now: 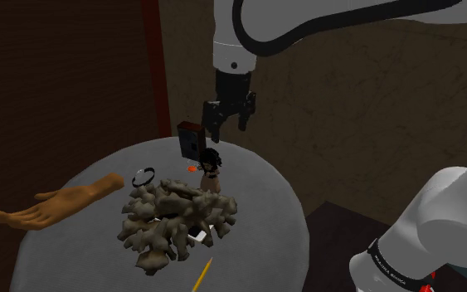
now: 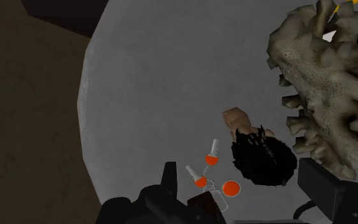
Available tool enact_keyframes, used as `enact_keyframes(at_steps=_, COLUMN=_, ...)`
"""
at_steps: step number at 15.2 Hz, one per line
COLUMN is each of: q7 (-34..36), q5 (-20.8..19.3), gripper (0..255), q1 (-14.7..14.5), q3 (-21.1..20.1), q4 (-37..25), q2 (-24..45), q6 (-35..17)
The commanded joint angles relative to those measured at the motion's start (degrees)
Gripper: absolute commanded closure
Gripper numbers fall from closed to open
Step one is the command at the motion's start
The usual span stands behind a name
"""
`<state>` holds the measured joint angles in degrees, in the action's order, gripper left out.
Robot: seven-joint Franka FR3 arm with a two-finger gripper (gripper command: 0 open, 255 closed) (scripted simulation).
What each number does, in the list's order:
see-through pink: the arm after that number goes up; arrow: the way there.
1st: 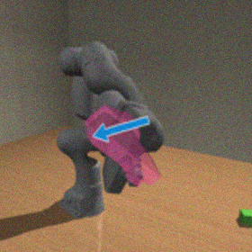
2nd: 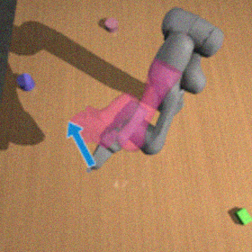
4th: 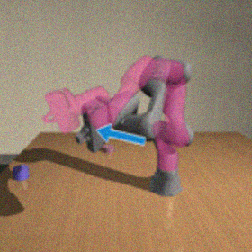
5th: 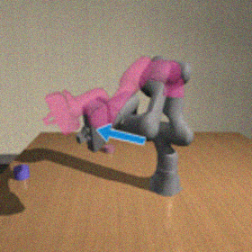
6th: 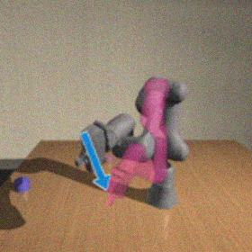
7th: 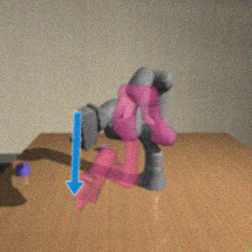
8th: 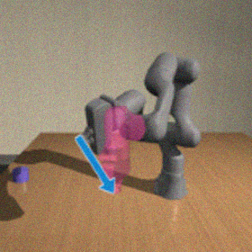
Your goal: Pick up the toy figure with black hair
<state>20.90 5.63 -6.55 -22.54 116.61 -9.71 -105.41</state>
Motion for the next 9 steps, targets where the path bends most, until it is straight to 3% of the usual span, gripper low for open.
enact_keyframes(at_steps=1, q7=2.81, q5=-1.49, gripper=0, q1=-0.53, q3=-1.57, q4=-3.37, q2=4.36, q6=-0.26)
enact_keyframes(at_steps=4, q7=6.14, q5=-3.78, gripper=0, q1=-1.56, q3=-3.11, q4=-7.45, q2=9.96, q6=-0.69)
enact_keyframes(at_steps=9, q7=6.3, q5=-4.11, gripper=0, q1=-1.69, q3=-3.12, q4=-4.45, q2=10.78, q6=-4.43)
